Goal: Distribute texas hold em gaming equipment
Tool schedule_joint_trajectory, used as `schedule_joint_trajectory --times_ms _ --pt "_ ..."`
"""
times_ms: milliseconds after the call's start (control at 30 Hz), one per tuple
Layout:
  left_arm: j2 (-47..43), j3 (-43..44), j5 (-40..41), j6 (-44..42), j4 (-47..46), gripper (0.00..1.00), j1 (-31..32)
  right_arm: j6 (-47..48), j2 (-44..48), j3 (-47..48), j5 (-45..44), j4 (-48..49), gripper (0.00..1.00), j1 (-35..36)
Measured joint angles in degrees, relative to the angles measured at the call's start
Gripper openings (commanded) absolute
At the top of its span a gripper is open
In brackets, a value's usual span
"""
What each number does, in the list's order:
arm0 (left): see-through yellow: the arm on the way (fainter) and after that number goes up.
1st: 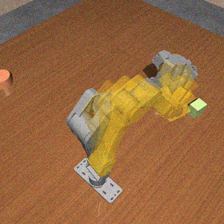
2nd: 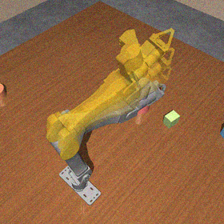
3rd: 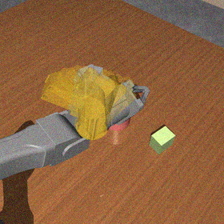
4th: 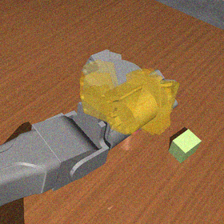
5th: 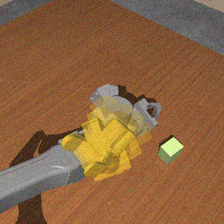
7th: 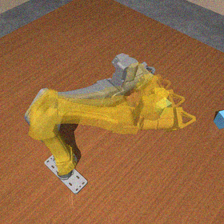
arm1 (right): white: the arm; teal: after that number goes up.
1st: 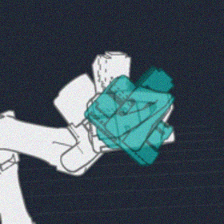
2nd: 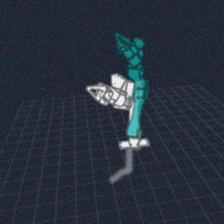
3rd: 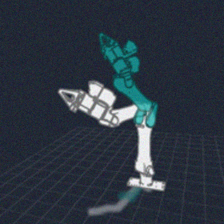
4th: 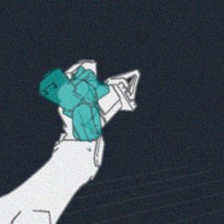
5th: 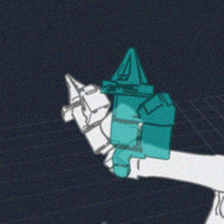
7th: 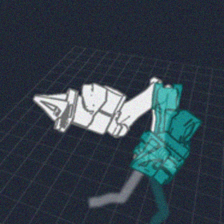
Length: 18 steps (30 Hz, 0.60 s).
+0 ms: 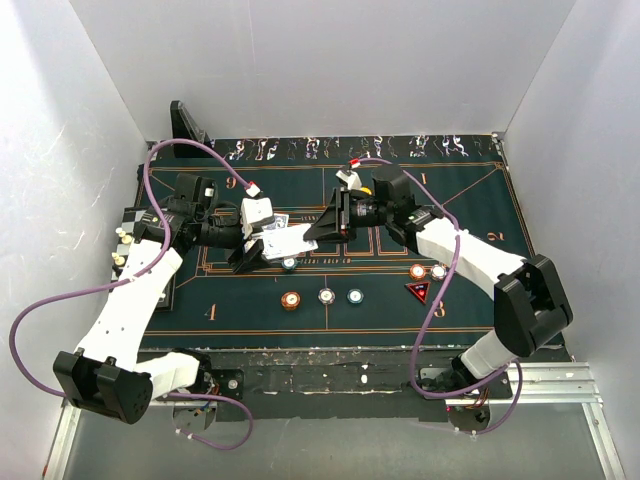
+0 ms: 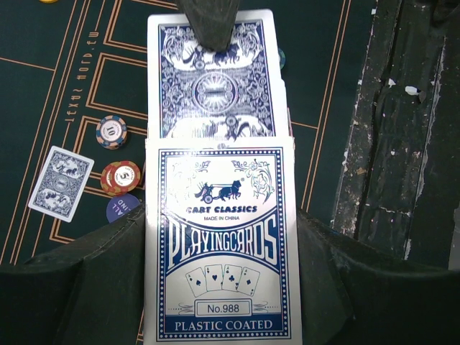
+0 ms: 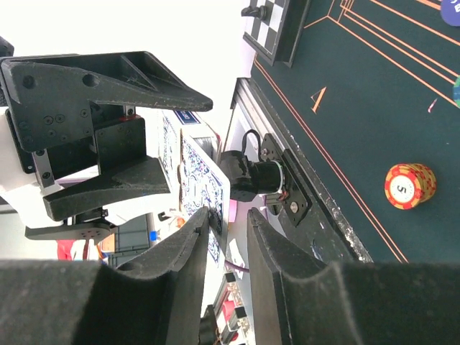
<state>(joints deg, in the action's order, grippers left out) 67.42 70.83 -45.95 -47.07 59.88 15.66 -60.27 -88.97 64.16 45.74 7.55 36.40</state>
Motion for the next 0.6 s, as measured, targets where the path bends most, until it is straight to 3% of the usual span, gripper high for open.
schedule_joint_trajectory --times_ms 233,600 --pt "-0.11 -0.74 -0.68 0.63 -1.03 0.01 0.0 -0.15 2.45 -1.29 -0.13 -0.09 0.26 -1.95" --pt "-0.2 -2.78 -0.98 1.62 -2.21 0.0 0.0 -2.56 6.12 -2.19 1.01 0.5 0.02 -4.55"
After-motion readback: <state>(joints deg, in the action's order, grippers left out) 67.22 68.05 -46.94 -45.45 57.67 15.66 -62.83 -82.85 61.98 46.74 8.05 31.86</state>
